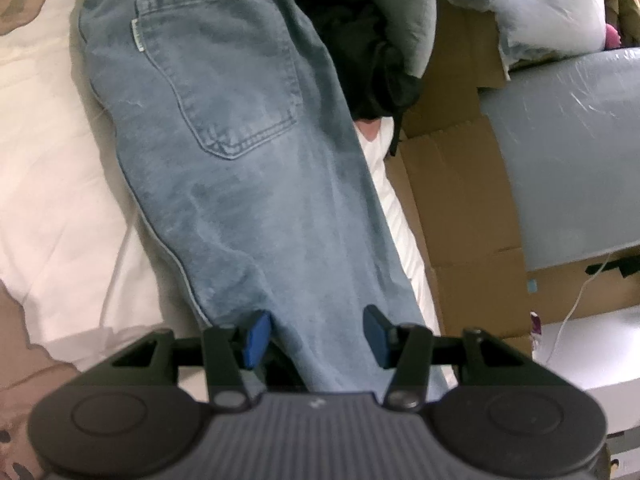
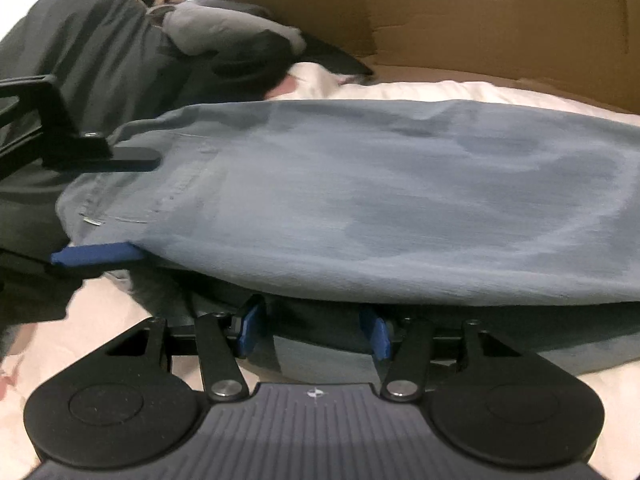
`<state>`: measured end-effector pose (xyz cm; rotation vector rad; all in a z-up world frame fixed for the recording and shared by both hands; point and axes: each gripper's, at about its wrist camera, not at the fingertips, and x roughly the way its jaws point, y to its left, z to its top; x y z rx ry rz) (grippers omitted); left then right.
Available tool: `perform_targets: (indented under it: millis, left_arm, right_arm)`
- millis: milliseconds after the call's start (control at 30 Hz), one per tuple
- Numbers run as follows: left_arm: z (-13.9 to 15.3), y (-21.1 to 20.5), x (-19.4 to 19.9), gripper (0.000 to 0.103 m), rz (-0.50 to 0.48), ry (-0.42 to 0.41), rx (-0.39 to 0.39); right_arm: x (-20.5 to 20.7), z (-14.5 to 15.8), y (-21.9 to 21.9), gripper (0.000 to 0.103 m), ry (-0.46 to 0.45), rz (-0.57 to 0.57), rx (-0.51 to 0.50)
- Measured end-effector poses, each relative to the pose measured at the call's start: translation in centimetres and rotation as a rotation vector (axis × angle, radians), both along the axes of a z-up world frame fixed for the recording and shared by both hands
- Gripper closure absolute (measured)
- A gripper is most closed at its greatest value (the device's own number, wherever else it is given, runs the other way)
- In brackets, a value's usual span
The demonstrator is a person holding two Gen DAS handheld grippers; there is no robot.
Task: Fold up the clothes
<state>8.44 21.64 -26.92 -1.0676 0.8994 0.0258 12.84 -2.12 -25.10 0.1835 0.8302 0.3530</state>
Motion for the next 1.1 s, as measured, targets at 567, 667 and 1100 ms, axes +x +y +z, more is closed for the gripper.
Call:
perform_targets:
  millis: [567,667,1100]
  left_arm:
    - [0.6,2.9,-4.6,0.044,0.009,0.031,0.117]
    - [-0.2,4.2,-5.3,0.044,0.033,0.070,0.131]
    - [-1.0,5.9,-6.1,0.044,0.076,0.113,0.146]
  right_arm:
    - [-1.9,-0.2,1.6,0.044,-0.057,0.150,0.036]
    - [-2.1,0.3,2.0,0.044,-0.070,0.186,0.037]
    - [-3.4,1.2,8.3,0.042,-0.176,0.381,-0.128]
